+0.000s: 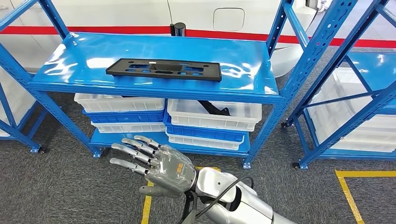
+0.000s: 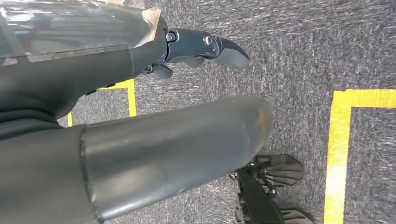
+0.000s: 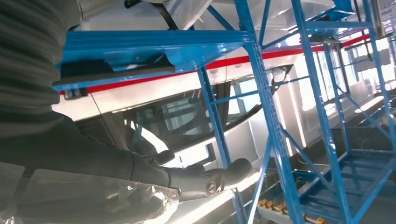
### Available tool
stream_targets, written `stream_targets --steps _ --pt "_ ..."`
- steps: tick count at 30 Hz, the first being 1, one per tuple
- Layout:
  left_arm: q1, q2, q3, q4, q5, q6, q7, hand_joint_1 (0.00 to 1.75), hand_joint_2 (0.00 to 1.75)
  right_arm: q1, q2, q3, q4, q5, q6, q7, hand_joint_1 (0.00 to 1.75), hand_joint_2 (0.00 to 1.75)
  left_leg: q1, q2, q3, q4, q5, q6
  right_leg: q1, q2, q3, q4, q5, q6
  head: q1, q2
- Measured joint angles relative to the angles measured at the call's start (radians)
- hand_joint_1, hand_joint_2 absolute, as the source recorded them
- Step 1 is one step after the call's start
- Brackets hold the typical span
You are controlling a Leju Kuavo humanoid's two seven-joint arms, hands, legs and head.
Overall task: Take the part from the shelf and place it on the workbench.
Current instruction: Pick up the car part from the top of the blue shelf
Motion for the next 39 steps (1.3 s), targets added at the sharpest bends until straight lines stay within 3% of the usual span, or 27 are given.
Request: stream_targets --steps 2,3,4,5,7,8,9,12,14,17,18,19,20,22,24,26,29,32,34,35,37,39 --pt "0.0 0.0 0.0 0.0 0.0 0.0 0.0 0.0 0.0 -0.005 -0.005 0.004 0.0 -0.007 0.002 -0.001 0.0 1.75 0.001 0.005 -0.001 0.0 0.0 0.001 -0.003 -0.006 -0.068 0.135 -0.048 -0.001 0.002 0.0" --pt "0.001 -0.001 0.0 0.0 0.0 0.0 0.0 0.0 0.0 -0.005 -0.008 0.006 0.001 -0.008 0.003 -0.001 0.0 1.75 0.002 0.007 -0.001 0.0 -0.001 0.0 -0.006 -0.007 -0.092 0.178 -0.059 0.003 0.001 0.0" --pt "0.001 -0.002 0.0 0.0 0.0 0.0 0.001 0.0 0.0 -0.005 -0.01 0.008 0.001 -0.009 0.004 -0.001 0.0 1.75 0.004 0.008 0.0 0.0 -0.002 -0.003 -0.008 -0.009 -0.096 0.184 -0.054 0.012 0.001 0.0" --pt "0.001 -0.003 0.0 0.0 0.0 0.0 0.001 0.0 0.0 -0.006 -0.012 0.011 0.001 -0.01 0.004 -0.001 0.0 1.75 0.007 0.009 0.002 0.001 -0.004 -0.006 -0.011 -0.012 -0.078 0.146 -0.032 0.023 0.001 0.0" --pt "0.0 -0.004 0.0 0.0 0.0 0.001 0.001 0.0 0.0 -0.008 -0.015 0.014 0.001 -0.014 0.004 -0.001 0.0 1.75 0.011 0.009 0.008 0.005 -0.012 -0.02 -0.017 -0.022 -0.006 0.002 0.024 0.043 0.002 0.0" --pt "0.0 -0.004 0.0 0.0 0.0 0.001 0.001 0.0 0.0 -0.009 -0.016 0.016 0.001 -0.016 0.002 -0.001 0.0 1.75 0.01 0.009 0.01 0.008 -0.017 -0.028 -0.018 -0.024 0.024 -0.055 0.042 0.043 0.002 0.0" --pt "0.0 -0.004 0.0 0.0 0.0 0.001 0.001 0.0 0.0 -0.009 -0.017 0.018 0.001 -0.017 -0.002 -0.001 0.0 1.75 0.009 0.009 0.01 0.011 -0.02 -0.035 -0.017 -0.024 0.04 -0.086 0.049 0.036 0.001 0.0" --pt "0.0 -0.008 0.0 0.0 -0.001 0.003 0.002 0.0 0.0 -0.008 -0.02 0.021 0.001 -0.012 -0.023 0.001 0.0 1.75 0.013 0.01 0.01 0.01 -0.024 -0.051 -0.013 -0.016 0.044 -0.093 0.048 0.003 0.0 0.0" --pt "0.0 -0.011 0.0 0.0 -0.001 0.006 0.003 0.0 0.0 -0.008 -0.021 0.022 0.002 -0.005 -0.036 0.003 0.0 1.75 0.018 0.006 -0.005 0.047 -0.05 -0.059 -0.016 -0.012 0.049 -0.095 0.046 -0.013 -0.001 0.0" --pt "0.001 -0.016 0.0 0.0 -0.003 0.011 0.003 0.0 0.0 -0.008 -0.02 0.024 0.006 0.0 -0.044 0.005 0.0 1.75 0.02 -0.003 -0.102 0.231 -0.131 -0.065 -0.013 -0.01 0.054 -0.096 0.041 -0.028 -0.001 0.0" --pt "0.002 -0.018 0.0 0.0 -0.003 0.012 0.004 0.0 0.0 -0.007 -0.02 0.026 0.008 0.0 -0.044 0.005 0.0 1.75 0.02 -0.005 -0.133 0.28 -0.141 -0.066 -0.011 -0.009 0.055 -0.096 0.039 -0.031 -0.001 0.0" --pt "0.003 -0.02 0.0 0.0 -0.004 0.013 0.004 0.0 0.0 -0.007 -0.02 0.027 0.011 0.0 -0.044 0.006 0.0 1.75 0.02 -0.005 -0.15 0.295 -0.131 -0.065 -0.009 -0.007 0.057 -0.096 0.038 -0.033 -0.001 0.0" --pt "0.003 -0.021 0.0 0.0 -0.004 0.014 0.004 0.0 0.0 -0.007 -0.019 0.029 0.013 0.0 -0.044 0.006 0.0 1.75 0.02 -0.006 -0.147 0.271 -0.102 -0.062 -0.008 -0.005 0.06 -0.096 0.036 -0.033 -0.001 0.0" --pt "0.003 -0.023 0.0 0.0 -0.004 0.016 0.004 0.0 0.0 -0.007 -0.015 0.03 0.017 0.0 -0.044 0.006 0.0 1.75 0.02 -0.009 -0.097 0.147 -0.023 -0.056 -0.007 0.0 0.068 -0.096 0.031 -0.032 -0.001 0.0" --pt "0.002 -0.025 0.0 0.0 -0.002 0.018 0.004 0.0 0.0 -0.008 -0.011 0.031 0.019 0.0 -0.044 0.006 0.0 1.75 0.015 -0.013 -0.054 0.05 0.012 -0.051 -0.001 0.004 0.069 -0.094 0.027 -0.024 -0.001 0.0" --pt "0.002 -0.027 0.0 0.0 0.0 0.02 0.004 0.0 0.0 -0.009 -0.009 0.031 0.023 0.001 -0.044 0.006 0.0 1.75 0.008 -0.014 -0.048 0.031 0.009 -0.045 0.001 0.005 0.068 -0.096 0.025 -0.013 -0.001 0.0" --pt "0.002 -0.032 0.001 0.0 0.002 0.025 0.004 0.0 0.0 -0.011 -0.006 0.031 0.028 0.001 -0.045 0.006 0.0 1.75 0.01 -0.011 -0.041 0.019 0.015 -0.026 -0.001 0.0 0.052 -0.07 0.008 -0.002 0.0 0.0" --pt "0.003 -0.036 0.002 0.0 0.004 0.031 0.0 0.0 0.0 -0.011 -0.006 0.032 0.034 0.001 -0.045 0.006 0.0 1.75 0.011 -0.008 -0.037 0.015 0.014 -0.013 -0.001 -0.007 -0.041 0.11 -0.061 -0.008 0.002 0.0" --pt "0.004 -0.039 0.003 0.0 0.006 0.032 -0.002 0.0 0.0 -0.007 -0.007 0.033 0.039 0.001 -0.045 0.006 0.0 1.75 0.01 -0.008 -0.035 0.016 0.012 -0.012 -0.001 -0.008 -0.091 0.194 -0.078 -0.003 0.002 0.0" --pt "0.004 -0.041 0.003 0.0 0.007 0.032 -0.003 0.0 0.0 -0.007 -0.007 0.033 0.041 0.001 -0.045 0.006 0.0 1.75 0.01 -0.008 -0.033 0.016 0.01 -0.012 -0.001 -0.008 -0.087 0.178 -0.062 0.004 0.002 0.0" --pt "0.004 -0.044 0.004 0.0 0.01 0.032 -0.003 0.0 0.0 -0.007 -0.006 0.033 0.043 0.001 -0.045 0.006 0.0 1.75 0.01 -0.01 -0.027 0.016 0.006 -0.017 -0.001 -0.013 -0.028 0.047 -0.002 0.018 0.002 0.0" --pt "0.004 -0.046 0.004 0.0 0.01 0.032 -0.004 0.0 0.0 -0.007 -0.006 0.033 0.043 0.001 -0.045 0.006 0.0 1.75 0.004 -0.011 -0.022 0.019 -0.001 -0.025 0.002 -0.019 0.03 -0.071 0.041 0.015 0.002 0.0"
